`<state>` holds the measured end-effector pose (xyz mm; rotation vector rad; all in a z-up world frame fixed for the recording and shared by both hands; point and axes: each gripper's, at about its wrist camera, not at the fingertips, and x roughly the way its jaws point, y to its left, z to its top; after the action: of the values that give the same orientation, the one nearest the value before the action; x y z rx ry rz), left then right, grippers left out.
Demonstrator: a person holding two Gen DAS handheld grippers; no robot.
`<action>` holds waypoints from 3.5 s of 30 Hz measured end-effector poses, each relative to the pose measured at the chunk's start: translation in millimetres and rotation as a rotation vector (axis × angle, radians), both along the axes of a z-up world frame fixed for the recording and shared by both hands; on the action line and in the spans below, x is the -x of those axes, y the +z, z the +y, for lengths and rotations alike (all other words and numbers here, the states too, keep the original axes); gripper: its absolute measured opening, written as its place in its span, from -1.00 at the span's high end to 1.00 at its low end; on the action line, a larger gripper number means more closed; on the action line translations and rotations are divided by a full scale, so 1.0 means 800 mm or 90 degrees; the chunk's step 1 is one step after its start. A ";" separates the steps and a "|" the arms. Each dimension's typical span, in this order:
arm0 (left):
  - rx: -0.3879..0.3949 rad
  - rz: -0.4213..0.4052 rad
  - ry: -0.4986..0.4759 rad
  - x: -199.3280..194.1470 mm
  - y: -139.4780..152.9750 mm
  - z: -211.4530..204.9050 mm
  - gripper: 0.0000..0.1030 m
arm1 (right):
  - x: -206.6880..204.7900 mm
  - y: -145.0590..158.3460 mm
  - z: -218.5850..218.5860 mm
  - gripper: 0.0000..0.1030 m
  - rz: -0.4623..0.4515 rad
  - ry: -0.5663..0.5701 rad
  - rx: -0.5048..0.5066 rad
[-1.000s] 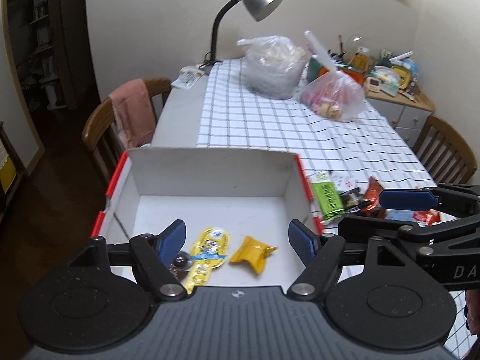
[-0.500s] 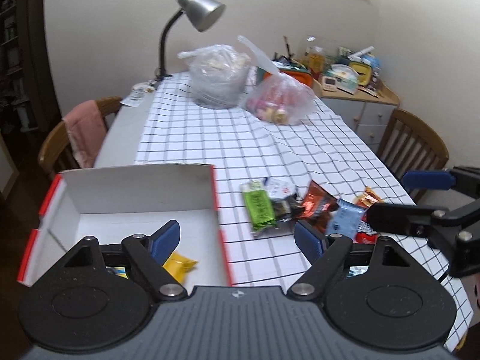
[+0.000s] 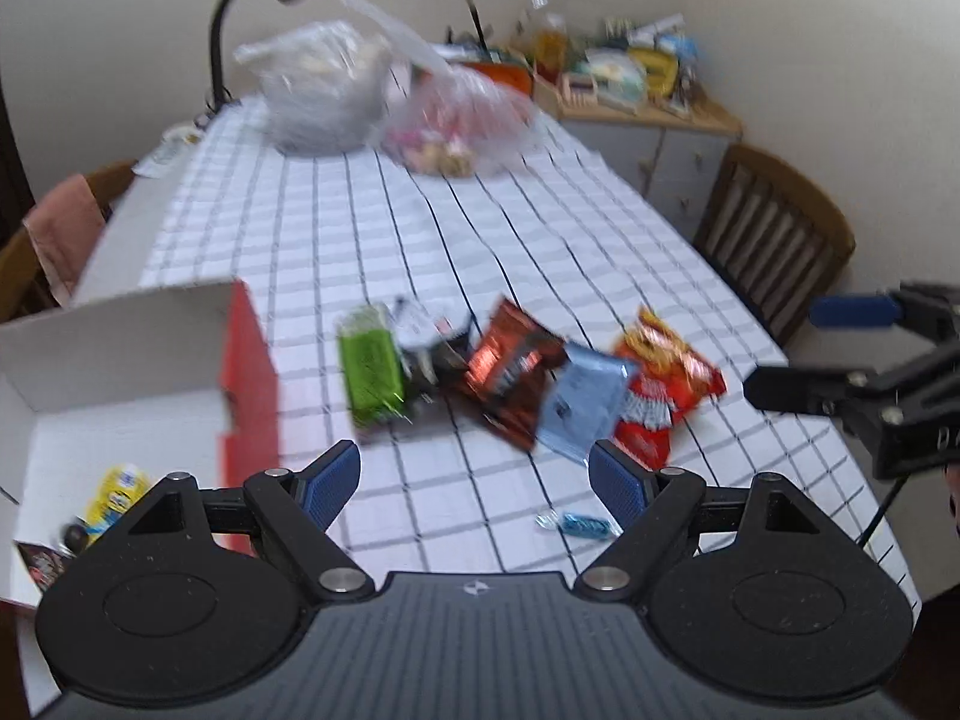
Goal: Organize snacks
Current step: 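Withdraw both tools from the box toward the remaining snacks, then grasp the blue candy with left tool while right tool grasps red chip bag, then carry the blue candy and red chip bag over the box and open both tools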
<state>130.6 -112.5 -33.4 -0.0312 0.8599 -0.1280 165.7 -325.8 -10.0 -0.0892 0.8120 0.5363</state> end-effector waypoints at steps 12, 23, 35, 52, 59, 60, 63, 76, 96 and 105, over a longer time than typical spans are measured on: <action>0.033 0.130 0.083 -0.048 -0.078 -0.059 -0.62 | -0.052 -0.065 -0.032 -0.80 0.061 -0.007 0.024; 0.068 0.212 0.172 -0.071 -0.119 -0.084 -0.60 | -0.076 -0.092 -0.036 -0.51 0.095 0.008 0.016; 0.027 0.242 0.206 -0.084 -0.141 -0.107 -0.06 | -0.091 -0.114 -0.020 -0.16 0.120 -0.016 0.001; 0.041 0.238 0.207 -0.070 -0.138 -0.078 0.76 | -0.079 -0.111 -0.035 0.59 0.127 -0.041 -0.064; 0.062 0.232 0.205 -0.055 -0.136 -0.061 0.76 | -0.055 -0.097 -0.039 0.64 0.104 -0.057 -0.067; 0.064 0.231 0.205 -0.052 -0.135 -0.058 0.76 | -0.051 -0.094 -0.041 0.65 0.103 -0.061 -0.068; 0.073 0.227 0.201 -0.045 -0.131 -0.051 0.77 | -0.040 -0.086 -0.048 0.67 0.093 -0.079 -0.061; 0.101 0.175 0.151 -0.016 -0.084 -0.008 0.76 | 0.016 -0.020 -0.029 0.67 0.042 -0.121 -0.069; 0.081 0.056 0.138 0.010 0.023 0.139 0.76 | 0.041 0.065 0.156 0.67 -0.023 -0.014 -0.129; 0.060 0.033 0.179 0.018 0.038 0.220 0.76 | 0.038 0.059 0.248 0.67 -0.003 0.035 -0.132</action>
<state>116.6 63.4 -2.9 -0.2429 0.8930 0.0962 135.7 -127.6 37.3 0.0781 0.7470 0.6692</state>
